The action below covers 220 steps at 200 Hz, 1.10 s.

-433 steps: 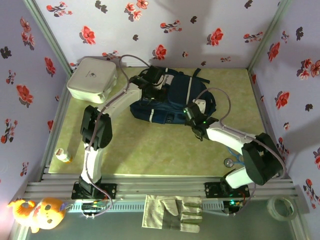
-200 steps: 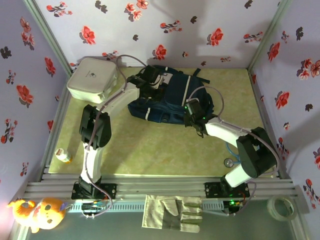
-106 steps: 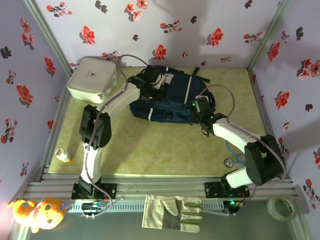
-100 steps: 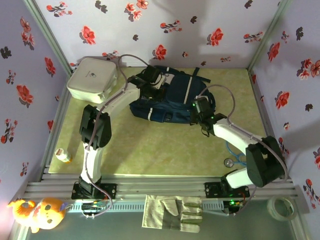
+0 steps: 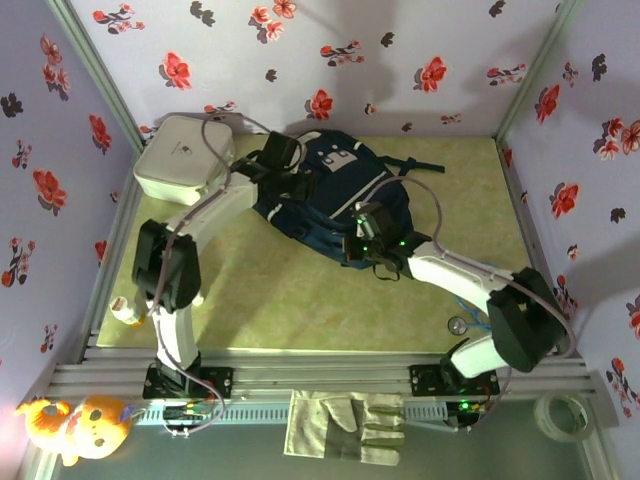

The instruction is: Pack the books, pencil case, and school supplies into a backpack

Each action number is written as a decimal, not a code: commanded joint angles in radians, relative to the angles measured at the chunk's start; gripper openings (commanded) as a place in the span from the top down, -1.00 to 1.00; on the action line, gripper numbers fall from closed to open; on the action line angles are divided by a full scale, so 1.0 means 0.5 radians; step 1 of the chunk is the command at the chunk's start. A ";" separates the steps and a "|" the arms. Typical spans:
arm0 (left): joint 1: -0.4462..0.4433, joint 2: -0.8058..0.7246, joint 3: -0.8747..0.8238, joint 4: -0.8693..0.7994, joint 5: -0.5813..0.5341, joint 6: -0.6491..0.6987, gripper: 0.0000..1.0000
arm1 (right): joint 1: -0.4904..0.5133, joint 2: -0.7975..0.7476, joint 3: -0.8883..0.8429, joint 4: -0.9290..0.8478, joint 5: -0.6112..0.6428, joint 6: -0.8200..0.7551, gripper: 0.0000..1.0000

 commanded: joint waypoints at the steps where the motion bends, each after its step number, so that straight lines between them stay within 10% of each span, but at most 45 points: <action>1: 0.049 -0.234 -0.272 0.197 -0.045 -0.360 -0.22 | 0.069 0.137 0.222 0.291 -0.142 0.075 1.00; 73: 0.130 -0.701 -1.191 0.938 0.371 -1.172 -0.46 | 0.202 0.354 0.394 0.333 -0.151 0.101 1.00; 148: 0.267 -0.526 -1.687 2.073 0.708 -1.865 -0.19 | 0.219 0.362 0.382 0.336 -0.127 0.128 1.00; 220: 0.267 -0.337 -1.660 2.260 0.786 -1.944 0.21 | 0.219 0.368 0.390 0.326 -0.122 0.136 1.00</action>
